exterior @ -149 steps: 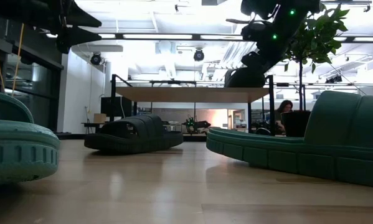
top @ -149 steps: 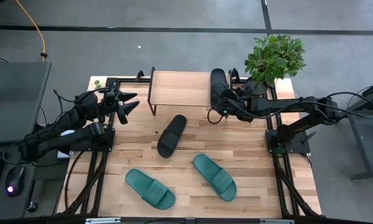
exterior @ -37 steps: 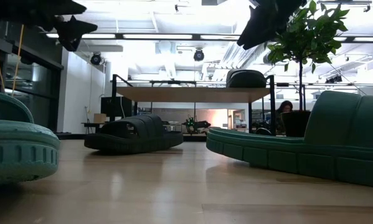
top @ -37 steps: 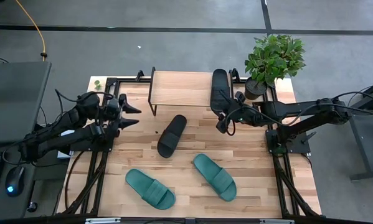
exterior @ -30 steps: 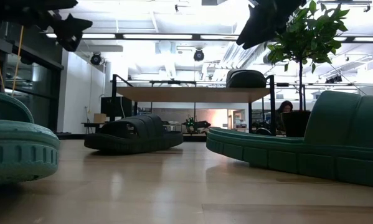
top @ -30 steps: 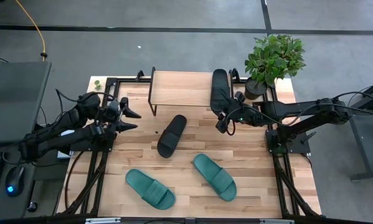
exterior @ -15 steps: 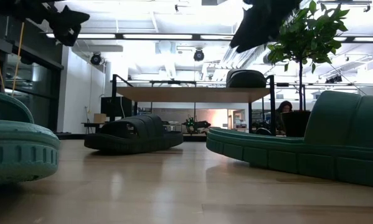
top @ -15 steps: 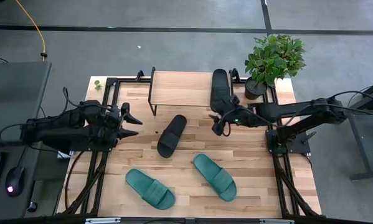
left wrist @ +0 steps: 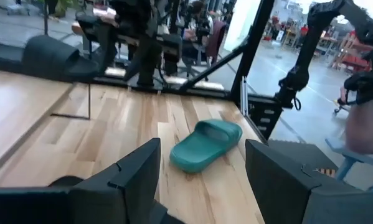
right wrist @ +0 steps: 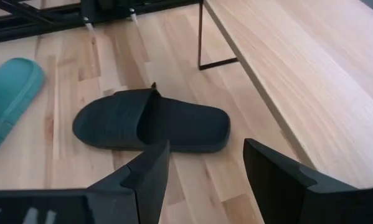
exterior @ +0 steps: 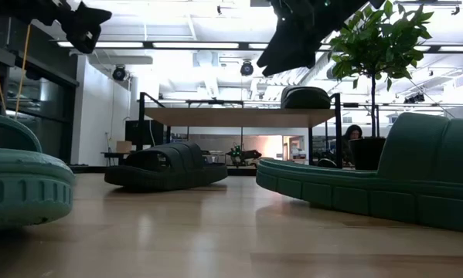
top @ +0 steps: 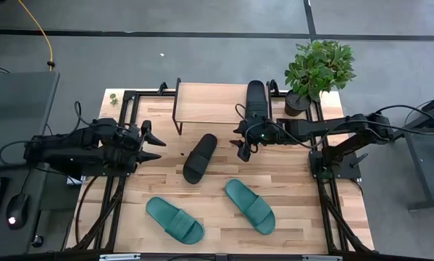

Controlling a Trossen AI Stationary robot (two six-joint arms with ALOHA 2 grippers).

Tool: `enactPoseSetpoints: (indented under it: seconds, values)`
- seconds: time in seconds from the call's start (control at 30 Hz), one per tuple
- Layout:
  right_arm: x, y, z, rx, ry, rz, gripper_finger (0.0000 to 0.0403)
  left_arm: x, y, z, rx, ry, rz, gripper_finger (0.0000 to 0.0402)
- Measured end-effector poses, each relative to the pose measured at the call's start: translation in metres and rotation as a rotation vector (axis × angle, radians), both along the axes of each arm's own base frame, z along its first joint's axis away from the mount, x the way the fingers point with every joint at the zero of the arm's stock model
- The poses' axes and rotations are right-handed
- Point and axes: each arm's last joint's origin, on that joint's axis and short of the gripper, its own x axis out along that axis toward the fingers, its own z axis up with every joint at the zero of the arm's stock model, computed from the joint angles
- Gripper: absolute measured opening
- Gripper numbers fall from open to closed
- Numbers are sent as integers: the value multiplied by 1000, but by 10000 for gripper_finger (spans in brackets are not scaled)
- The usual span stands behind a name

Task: Pick and place slides into the shelf
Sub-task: Put the black slipper on the shelf

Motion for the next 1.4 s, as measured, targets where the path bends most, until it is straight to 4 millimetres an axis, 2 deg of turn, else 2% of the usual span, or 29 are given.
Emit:
enactPoseSetpoints:
  seconds: [0.53,0.63,0.87,1.07,1.4]
  values:
    - [-1,0,-1,20,13,-3,197,42,8,-30,77,264,-38,216]
    - [-1,0,-1,20,12,-4,197,50,6,-30,101,296,-58,216]
    - [-1,0,-1,20,12,-4,197,72,-18,-27,251,365,-95,216]
    - [-1,0,-1,20,12,-4,197,89,-44,-25,450,423,-45,216]
    - [-2,0,-2,20,19,-4,197,108,-79,-47,794,552,66,216]
